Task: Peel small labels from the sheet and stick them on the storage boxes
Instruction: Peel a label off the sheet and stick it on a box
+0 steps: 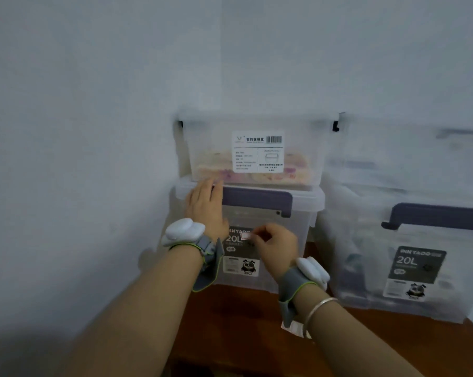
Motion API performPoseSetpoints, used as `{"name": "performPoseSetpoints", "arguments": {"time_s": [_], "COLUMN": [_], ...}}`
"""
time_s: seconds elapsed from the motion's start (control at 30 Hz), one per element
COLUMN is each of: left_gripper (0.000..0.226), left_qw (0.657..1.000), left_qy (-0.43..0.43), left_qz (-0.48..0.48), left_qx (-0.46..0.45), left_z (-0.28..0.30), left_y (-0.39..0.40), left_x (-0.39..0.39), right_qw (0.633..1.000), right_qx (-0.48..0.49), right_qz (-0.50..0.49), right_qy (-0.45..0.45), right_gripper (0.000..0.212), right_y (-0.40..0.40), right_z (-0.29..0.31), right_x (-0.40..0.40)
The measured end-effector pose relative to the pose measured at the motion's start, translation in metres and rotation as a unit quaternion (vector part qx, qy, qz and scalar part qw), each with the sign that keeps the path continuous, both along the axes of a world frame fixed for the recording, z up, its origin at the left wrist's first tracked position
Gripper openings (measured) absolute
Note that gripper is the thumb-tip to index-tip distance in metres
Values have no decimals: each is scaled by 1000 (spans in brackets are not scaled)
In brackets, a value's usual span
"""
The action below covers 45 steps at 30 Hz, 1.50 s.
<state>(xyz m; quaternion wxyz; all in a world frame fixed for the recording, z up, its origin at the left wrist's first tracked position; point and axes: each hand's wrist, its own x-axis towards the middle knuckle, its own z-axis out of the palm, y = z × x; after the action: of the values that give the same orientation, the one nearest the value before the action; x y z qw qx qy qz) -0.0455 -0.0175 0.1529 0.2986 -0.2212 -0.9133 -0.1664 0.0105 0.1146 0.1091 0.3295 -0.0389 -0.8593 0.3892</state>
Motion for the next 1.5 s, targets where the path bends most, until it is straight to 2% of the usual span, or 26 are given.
{"name": "performPoseSetpoints", "arguments": {"time_s": [0.17,0.3,0.6,1.5], "left_gripper": [73,71,64,57], "left_qw": [999,996,986,981], "left_qy": [4,70,145,169], "left_qz": [-37,-54,-55,-10], "left_qx": [-31,0,54,94], "left_z": [-3,-6,-14,-18], "left_y": [-9,-7,1,12], "left_x": [-18,-23,-27,-27], "right_qw": [999,995,994,987], "right_qx": [9,37,26,-23], "right_qz": [-31,-44,-72,-116], "right_qy": [38,78,84,105], "right_gripper": [12,11,13,15], "right_y": [-10,-15,-14,-22], "right_z": [-4,2,4,2], "right_x": [-19,-27,-35,-45]}}
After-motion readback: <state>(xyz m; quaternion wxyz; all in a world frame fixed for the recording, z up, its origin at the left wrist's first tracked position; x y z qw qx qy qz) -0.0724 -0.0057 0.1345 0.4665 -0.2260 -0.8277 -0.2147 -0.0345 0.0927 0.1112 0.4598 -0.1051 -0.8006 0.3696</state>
